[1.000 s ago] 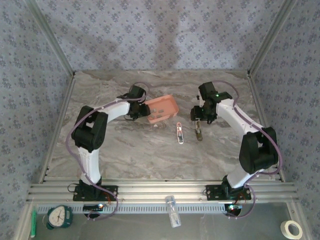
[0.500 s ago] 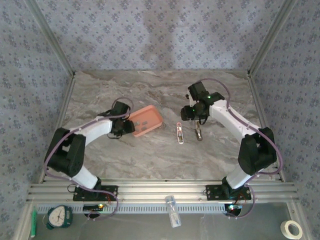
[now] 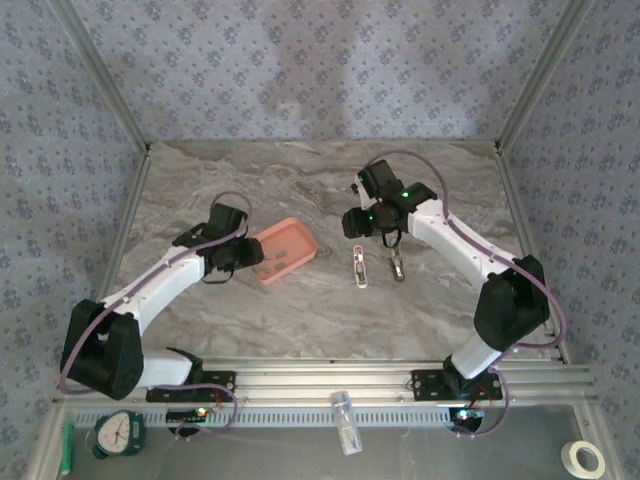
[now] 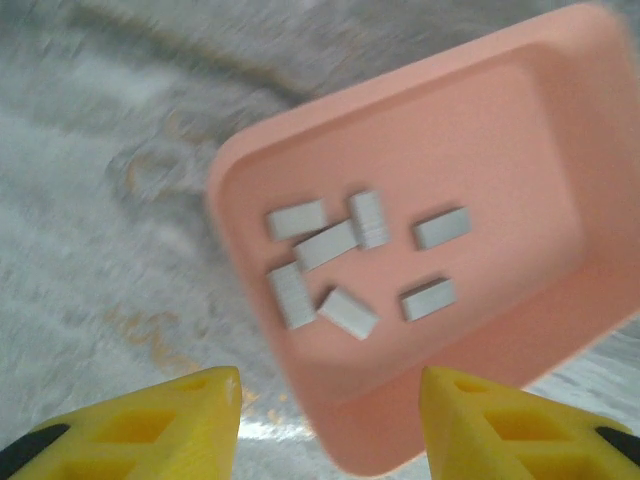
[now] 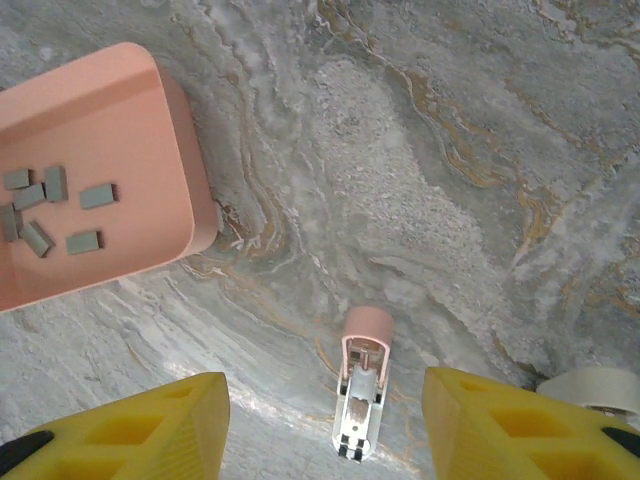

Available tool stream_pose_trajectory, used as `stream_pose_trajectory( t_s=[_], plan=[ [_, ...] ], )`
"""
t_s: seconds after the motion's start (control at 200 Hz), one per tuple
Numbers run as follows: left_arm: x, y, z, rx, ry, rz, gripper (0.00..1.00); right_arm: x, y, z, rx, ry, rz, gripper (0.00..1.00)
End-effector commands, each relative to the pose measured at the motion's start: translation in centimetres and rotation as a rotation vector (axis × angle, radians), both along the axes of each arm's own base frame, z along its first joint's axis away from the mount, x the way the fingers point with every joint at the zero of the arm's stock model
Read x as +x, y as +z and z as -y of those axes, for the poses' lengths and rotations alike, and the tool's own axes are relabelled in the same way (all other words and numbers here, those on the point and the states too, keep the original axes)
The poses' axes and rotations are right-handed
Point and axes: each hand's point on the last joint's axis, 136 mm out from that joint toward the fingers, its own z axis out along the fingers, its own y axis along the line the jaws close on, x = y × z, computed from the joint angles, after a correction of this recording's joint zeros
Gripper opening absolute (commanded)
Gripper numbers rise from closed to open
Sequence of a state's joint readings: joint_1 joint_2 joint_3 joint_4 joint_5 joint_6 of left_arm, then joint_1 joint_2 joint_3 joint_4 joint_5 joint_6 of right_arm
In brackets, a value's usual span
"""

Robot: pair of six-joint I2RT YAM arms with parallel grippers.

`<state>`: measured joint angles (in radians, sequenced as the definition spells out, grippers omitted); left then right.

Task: Load the staples into the stapler

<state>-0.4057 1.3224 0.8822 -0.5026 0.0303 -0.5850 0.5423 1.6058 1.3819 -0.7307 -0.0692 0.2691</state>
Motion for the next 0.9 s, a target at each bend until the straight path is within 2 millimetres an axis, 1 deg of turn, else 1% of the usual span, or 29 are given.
stream_pose_trajectory(
  t_s=[0.0,0.115,0.215,0.26,0.285,0.335,0.44,0.56,0.765,0.9],
  plan=[
    [1.6,2.1,2.5,0.013,-0.224,0.048,0.49,-0.1,1.3,-0.6,0.048,0.009,0.027,0.55],
    [2.4,1.2,3.8,0.095,-0.406,0.017,0.48,-0.4,1.4,-0.3,0.047,0.017,0.038,0.55],
    [2.7,-0.4,4.8,0.176,-0.559,-0.027,0.46,-0.7,1.3,0.2,0.037,0.016,0.040,0.55],
    [3.1,-1.0,5.1,0.210,-0.605,-0.038,0.46,-0.9,1.1,0.4,0.032,0.019,0.039,0.56],
    [2.8,-1.6,5.0,0.229,-0.632,-0.071,0.46,-1.0,1.1,0.5,0.030,0.017,0.039,0.55],
    [3.1,-2.3,5.2,0.259,-0.671,-0.092,0.46,-1.1,1.0,0.7,0.026,0.016,0.037,0.56],
    [3.8,-3.7,5.5,0.313,-0.722,-0.120,0.45,-1.3,0.8,1.1,0.018,0.010,0.032,0.55],
    [4.5,-4.6,6.1,0.334,-0.758,-0.134,0.45,-1.5,0.4,1.5,0.008,0.001,0.022,0.55],
    [4.2,-5.8,7.5,0.312,-0.808,-0.162,0.44,-1.5,-0.1,1.5,0.017,-0.011,0.015,0.55],
    [4.3,-6.8,7.6,0.326,-0.803,-0.171,0.43,-1.4,0.0,1.5,0.019,-0.014,0.018,0.55]
  ],
)
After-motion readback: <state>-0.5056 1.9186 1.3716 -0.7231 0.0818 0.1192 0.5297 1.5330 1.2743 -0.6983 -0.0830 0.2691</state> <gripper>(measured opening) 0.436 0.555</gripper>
